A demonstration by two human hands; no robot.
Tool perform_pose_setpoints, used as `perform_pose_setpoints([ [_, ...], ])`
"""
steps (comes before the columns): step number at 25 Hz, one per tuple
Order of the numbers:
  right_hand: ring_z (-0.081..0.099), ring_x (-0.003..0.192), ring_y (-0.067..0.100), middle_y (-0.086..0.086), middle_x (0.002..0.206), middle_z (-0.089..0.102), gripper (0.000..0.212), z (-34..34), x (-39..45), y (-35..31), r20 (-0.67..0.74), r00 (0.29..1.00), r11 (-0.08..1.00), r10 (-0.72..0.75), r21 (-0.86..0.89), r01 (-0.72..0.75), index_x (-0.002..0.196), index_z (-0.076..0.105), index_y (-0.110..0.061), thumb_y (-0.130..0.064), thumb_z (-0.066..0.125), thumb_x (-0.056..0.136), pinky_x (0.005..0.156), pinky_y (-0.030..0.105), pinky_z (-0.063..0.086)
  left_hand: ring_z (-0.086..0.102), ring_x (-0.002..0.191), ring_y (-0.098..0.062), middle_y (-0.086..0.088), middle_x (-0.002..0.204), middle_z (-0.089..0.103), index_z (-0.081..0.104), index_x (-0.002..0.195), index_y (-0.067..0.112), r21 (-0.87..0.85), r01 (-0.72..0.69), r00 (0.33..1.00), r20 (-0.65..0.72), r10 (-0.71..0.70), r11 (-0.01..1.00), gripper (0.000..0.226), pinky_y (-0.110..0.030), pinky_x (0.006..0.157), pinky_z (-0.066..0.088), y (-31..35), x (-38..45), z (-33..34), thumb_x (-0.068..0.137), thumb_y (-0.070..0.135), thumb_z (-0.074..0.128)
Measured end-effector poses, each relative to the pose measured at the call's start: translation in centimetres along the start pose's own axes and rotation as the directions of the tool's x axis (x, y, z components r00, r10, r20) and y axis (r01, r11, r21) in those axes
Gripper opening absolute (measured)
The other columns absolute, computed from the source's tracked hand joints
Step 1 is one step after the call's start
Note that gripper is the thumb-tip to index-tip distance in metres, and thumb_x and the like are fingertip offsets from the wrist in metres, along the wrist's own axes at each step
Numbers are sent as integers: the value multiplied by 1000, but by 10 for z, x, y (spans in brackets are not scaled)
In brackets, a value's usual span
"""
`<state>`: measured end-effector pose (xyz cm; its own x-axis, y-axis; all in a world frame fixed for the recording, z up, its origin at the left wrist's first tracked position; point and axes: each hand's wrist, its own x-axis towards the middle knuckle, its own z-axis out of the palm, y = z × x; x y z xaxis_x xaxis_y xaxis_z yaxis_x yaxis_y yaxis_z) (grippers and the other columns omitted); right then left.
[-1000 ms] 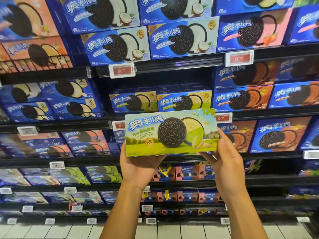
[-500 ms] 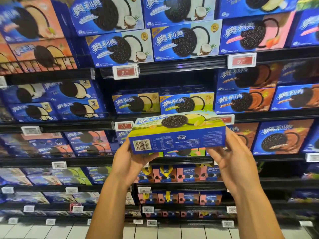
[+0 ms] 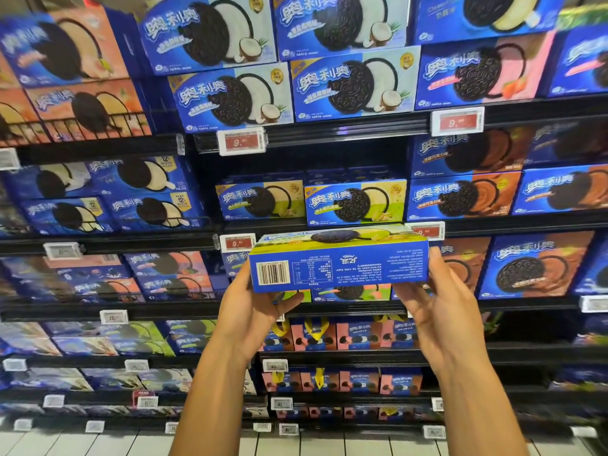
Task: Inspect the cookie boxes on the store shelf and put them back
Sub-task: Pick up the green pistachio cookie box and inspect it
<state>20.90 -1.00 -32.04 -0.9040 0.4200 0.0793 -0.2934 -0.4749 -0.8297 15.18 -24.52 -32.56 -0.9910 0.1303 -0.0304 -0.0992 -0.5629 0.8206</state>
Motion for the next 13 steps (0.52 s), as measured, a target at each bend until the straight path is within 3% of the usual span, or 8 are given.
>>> perform_pose_setpoints([
  [6, 70, 98, 13, 2, 108, 77, 23, -3, 1, -3, 25, 999, 999, 35, -41, -34, 108, 78, -22, -29, 57, 100, 84, 33, 55, 62, 119, -38, -13, 134, 64, 50, 143, 25, -83, -12, 994, 104, 21, 997, 44, -58, 90, 55, 2, 2, -4, 101, 33, 41],
  [8, 71, 96, 10, 0, 109, 77, 24, -5, 2, -3, 29, 999, 998, 34, -62, -32, 109, 78, -25, -29, 57, 100, 84, 33, 54, 66, 114, -34, -10, 133, 64, 53, 140, 28, -117, -73, 989, 120, 87, 990, 44, -54, 87, 58, 4, 2, -3, 97, 31, 45],
  [11, 72, 93, 10, 1, 107, 77, 23, -5, 2, -1, 46, 998, 995, 31, -96, -27, 106, 79, -26, -31, 57, 99, 84, 35, 53, 72, 96, -25, -11, 129, 67, 69, 122, 26, -138, -123, 987, 83, 135, 983, 35, -40, 70, 62, 7, 0, -3, 93, 29, 50],
  [13, 72, 90, 11, 3, 104, 78, 23, -5, 1, 0, 47, 999, 996, 17, -89, -13, 104, 79, -24, -31, 58, 98, 82, 34, 53, 73, 96, -22, -10, 128, 68, 71, 118, 26, -116, -143, 985, 80, 152, 983, 33, -34, 68, 61, 9, -2, -6, 93, 28, 50],
])
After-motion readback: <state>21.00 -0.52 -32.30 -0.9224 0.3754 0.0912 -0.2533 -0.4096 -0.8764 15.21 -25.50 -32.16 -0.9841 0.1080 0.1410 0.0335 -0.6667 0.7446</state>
